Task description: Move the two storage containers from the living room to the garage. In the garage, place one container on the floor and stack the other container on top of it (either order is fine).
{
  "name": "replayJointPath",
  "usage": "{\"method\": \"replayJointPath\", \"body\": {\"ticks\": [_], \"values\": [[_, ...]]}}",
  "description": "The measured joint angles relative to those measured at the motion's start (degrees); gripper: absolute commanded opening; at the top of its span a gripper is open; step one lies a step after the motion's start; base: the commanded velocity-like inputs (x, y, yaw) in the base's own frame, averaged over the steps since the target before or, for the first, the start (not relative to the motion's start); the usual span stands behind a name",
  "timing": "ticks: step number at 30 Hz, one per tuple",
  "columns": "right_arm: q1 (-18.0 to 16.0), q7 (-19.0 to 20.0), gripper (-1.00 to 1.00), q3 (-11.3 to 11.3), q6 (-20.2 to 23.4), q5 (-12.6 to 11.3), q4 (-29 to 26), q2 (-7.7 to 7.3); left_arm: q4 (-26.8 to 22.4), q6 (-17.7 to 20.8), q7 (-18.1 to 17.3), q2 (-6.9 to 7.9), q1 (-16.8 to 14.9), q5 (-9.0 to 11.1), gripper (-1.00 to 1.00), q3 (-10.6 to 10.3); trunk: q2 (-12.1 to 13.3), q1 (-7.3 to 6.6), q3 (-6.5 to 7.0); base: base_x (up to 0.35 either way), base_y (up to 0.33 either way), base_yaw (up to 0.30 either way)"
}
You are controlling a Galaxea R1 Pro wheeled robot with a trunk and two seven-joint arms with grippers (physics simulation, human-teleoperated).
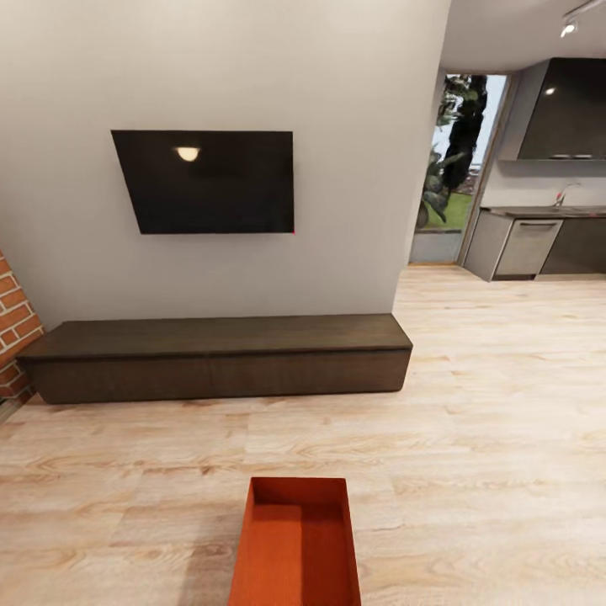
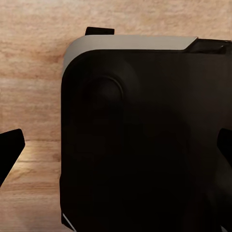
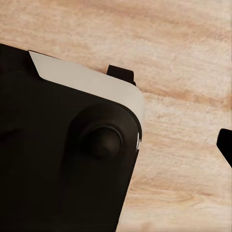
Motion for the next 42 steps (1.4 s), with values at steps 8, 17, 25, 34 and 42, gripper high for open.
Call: {"method": "replayJointPath", "body": {"ticks": [8,17,25,34,42], "values": [[0.0,0.0,1.0,0.0,-0.1,0.2,0.0,-0.31,0.1,0.0,0.0,0.0,0.0,0.0,1.0,0.0,0.0,0.0,-0.48,0.0,0.0,-0.001],[0.0,0.0,1.0,0.0,-0.1,0.5,0.0,-0.32,0.3,0.0,0.0,0.0,0.0,0.0,1.0,0.0,0.0,0.0,-1.31,0.0,0.0,0.0],[0.0,0.0,1.0,0.1,-0.1,0.6,0.0,-0.32,0.3,0.0,0.0,0.0,0.0,0.0,1.0,0.0,0.0,0.0,-2.04,0.0,0.0,0.0],[0.0,0.0,1.0,0.1,-0.1,0.7,0.0,-0.41,0.3,0.0,0.0,0.0,0.0,0.1,1.0,0.1,0.0,0.0,-2.87,0.0,0.0,0.0],[0.0,0.0,1.0,0.1,-0.1,0.8,0.0,-0.46,0.3,0.0,0.0,0.0,0.0,0.1,1.0,0.1,0.0,0.0,-3.61,0.0,0.0,0.0]]}}
